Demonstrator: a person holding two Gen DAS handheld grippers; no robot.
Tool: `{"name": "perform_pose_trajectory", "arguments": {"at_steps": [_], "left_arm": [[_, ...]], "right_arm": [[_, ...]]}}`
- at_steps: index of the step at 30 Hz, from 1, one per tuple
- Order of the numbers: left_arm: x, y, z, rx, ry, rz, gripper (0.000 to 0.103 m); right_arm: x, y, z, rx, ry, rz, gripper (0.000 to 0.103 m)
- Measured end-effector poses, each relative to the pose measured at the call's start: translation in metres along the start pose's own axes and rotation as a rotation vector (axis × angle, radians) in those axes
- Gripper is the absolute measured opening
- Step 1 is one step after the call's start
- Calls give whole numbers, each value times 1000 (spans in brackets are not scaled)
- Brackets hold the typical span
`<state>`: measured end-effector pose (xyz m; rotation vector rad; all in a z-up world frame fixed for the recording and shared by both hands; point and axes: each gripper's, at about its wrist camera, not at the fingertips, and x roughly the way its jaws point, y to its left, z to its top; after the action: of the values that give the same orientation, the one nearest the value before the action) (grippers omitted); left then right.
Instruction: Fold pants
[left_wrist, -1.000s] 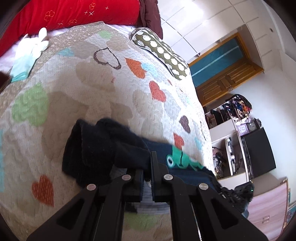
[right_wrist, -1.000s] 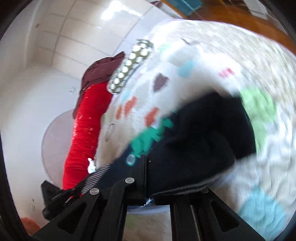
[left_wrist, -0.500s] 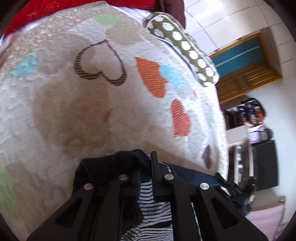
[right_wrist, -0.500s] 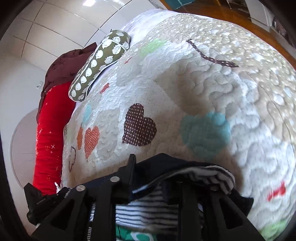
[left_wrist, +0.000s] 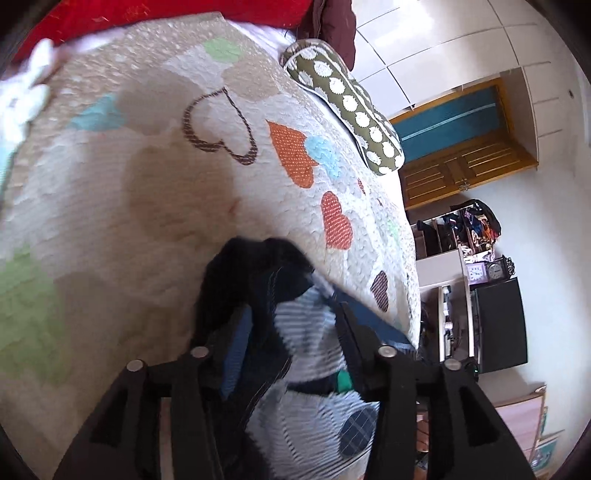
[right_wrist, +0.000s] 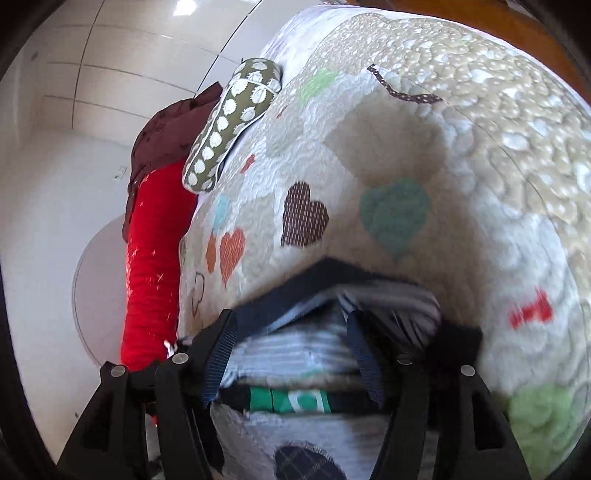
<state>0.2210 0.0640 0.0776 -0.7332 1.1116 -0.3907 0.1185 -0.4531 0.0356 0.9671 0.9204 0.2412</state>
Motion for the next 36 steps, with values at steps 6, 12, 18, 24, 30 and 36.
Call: {"name": "perform_pose_trajectory", "arguments": {"at_steps": [6, 12, 18, 24, 30, 36], "left_arm": [[-20, 15, -36, 69, -46, 114, 68], [12, 8, -68, 176, 5, 188, 75], [49, -9, -83, 211, 37, 339, 12], [2, 4, -90, 182, -34, 316, 11], [-54, 9, -116, 208, -65, 265, 11], [-85, 22, -143, 220, -93, 291, 14]], "right_arm": [[-49, -12, -44, -71, -70, -40, 71], [-77, -24, -90, -195, -166, -276, 75], [-53, -26, -100, -245, -172, -316, 74], [-59, -42, -98, -168, -130, -215, 21], [-76, -43, -133, -110, -85, -104, 20], [-81, -31, -171, -206, -30, -148, 21]]}}
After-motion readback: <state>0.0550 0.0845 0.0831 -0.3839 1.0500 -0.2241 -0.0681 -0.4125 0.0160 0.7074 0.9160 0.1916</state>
